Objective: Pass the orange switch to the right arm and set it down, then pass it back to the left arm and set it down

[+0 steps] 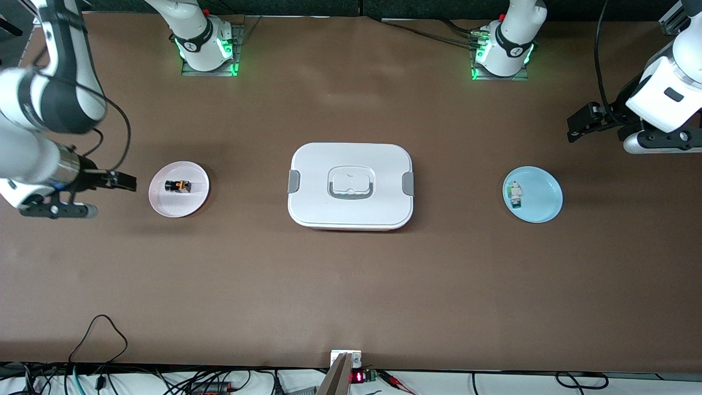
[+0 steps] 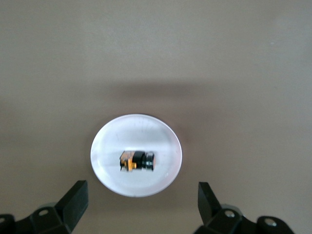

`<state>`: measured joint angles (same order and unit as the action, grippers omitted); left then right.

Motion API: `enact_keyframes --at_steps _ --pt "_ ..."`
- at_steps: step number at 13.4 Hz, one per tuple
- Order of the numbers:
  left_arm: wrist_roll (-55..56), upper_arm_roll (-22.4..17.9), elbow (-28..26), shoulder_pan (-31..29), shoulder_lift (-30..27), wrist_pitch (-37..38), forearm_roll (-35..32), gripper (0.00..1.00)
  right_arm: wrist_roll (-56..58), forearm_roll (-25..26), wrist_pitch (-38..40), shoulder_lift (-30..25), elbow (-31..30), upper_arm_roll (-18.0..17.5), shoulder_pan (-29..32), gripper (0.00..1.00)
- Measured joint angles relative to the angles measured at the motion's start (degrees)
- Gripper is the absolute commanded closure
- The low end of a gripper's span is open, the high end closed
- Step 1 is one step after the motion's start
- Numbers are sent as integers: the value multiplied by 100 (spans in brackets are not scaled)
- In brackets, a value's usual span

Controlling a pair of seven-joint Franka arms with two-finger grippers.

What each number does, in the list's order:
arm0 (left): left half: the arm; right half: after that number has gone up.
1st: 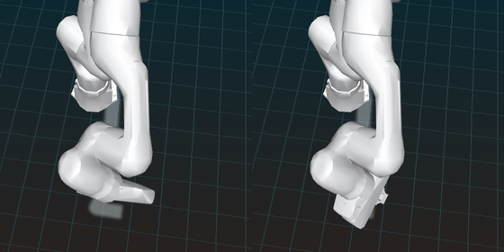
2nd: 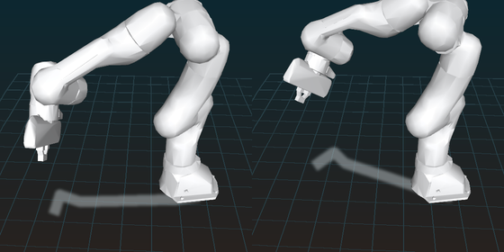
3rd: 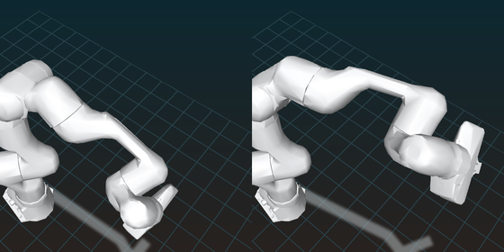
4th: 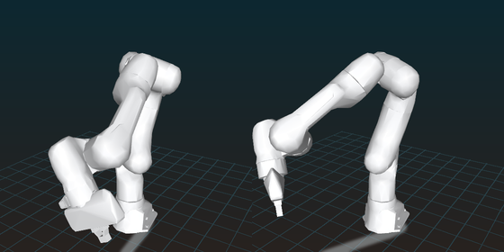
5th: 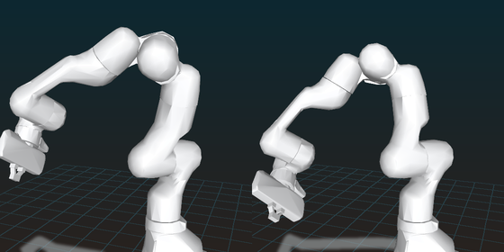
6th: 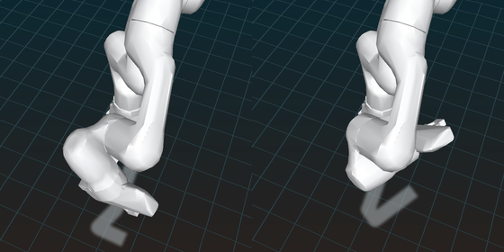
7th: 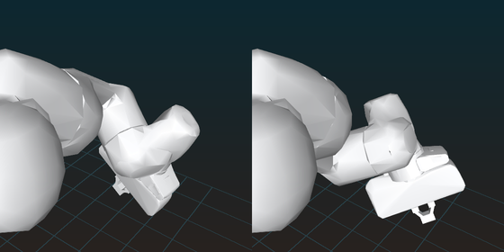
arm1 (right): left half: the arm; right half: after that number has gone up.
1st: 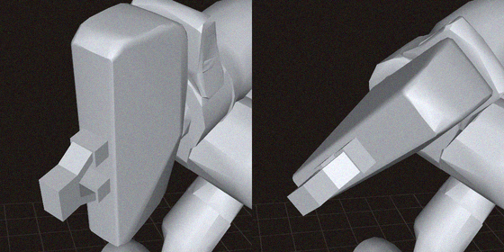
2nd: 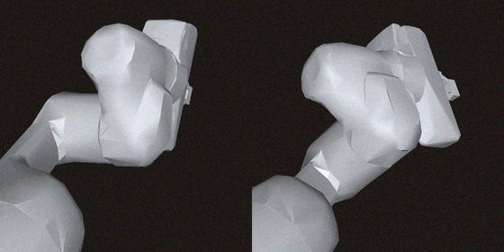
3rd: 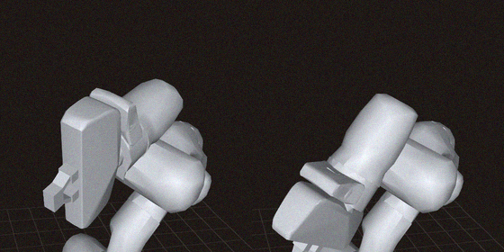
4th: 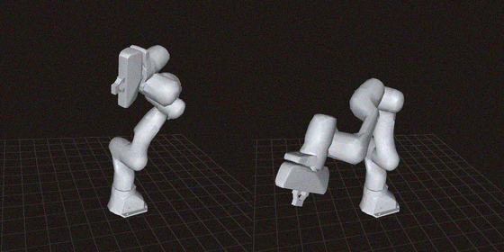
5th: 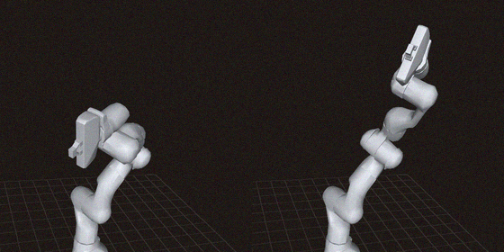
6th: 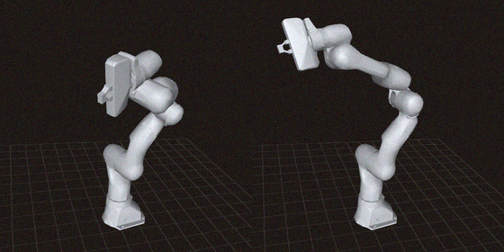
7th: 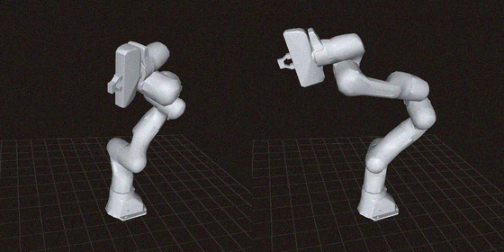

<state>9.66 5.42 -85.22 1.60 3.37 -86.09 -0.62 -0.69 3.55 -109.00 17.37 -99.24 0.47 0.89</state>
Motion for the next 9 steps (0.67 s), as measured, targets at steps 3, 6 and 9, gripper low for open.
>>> enact_keyframes --at_steps 3,6,9 --pt "0 0 -1 0 0 0 0 0 -12 0 -555 646 -18 0 -5 0" --pt "-1 0 0 0 0 0 0 0 -61 -1 -886 848 -121 0 -5 0" --pt "-1 0 0 0 1 0 0 0 -211 -3 -1911 818 -830 0 -7 0"
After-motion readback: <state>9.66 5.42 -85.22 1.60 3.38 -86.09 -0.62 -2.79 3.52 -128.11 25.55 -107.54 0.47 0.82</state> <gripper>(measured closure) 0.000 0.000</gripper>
